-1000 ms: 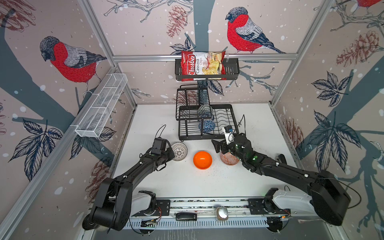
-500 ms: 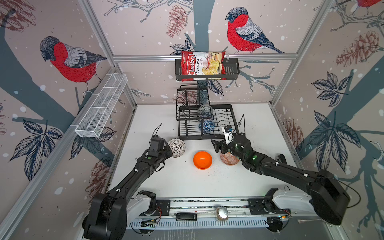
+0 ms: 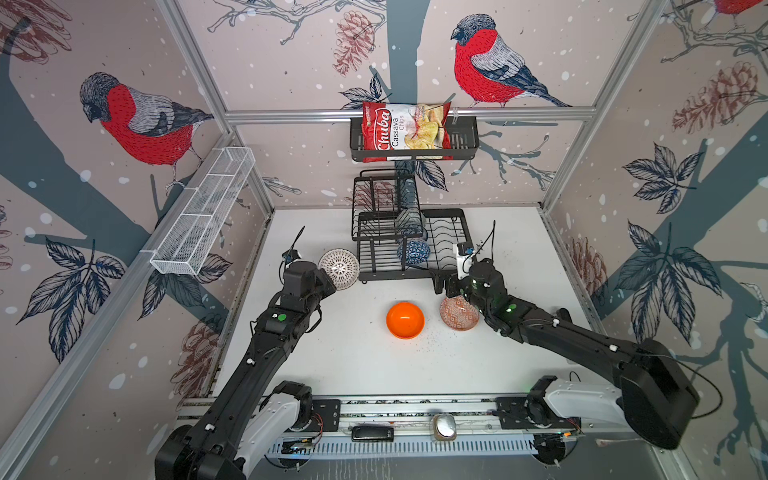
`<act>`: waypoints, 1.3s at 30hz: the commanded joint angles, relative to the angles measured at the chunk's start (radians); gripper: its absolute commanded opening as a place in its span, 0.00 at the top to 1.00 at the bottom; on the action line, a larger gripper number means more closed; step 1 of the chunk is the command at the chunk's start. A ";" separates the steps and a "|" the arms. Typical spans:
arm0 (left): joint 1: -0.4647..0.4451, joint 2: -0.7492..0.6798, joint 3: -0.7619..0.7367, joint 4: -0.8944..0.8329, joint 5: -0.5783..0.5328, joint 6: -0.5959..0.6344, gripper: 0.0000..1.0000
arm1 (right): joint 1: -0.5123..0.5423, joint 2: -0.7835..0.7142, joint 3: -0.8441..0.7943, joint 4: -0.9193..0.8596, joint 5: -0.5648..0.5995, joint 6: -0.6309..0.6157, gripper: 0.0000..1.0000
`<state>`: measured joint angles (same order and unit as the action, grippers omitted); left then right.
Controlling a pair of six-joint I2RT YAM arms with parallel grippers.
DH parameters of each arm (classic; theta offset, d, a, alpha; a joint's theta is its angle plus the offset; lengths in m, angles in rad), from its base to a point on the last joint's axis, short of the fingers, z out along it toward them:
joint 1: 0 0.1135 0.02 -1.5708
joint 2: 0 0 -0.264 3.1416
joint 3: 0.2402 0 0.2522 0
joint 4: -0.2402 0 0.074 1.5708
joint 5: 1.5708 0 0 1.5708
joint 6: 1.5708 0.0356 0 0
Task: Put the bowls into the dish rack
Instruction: 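Lift the white mesh bowl toward the rack while the right gripper rises to meet it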
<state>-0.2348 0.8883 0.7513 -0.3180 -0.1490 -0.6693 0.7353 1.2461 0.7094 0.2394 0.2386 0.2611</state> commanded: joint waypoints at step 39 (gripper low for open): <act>-0.525 0.604 0.613 0.835 -0.624 0.520 1.00 | -0.024 0.140 0.876 -0.150 -0.219 0.976 0.01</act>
<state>-0.7460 1.4769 1.3422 0.3401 -0.7361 -0.2001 0.7124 1.3731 1.5650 0.0311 0.0685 1.1687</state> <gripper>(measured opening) 0.094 0.997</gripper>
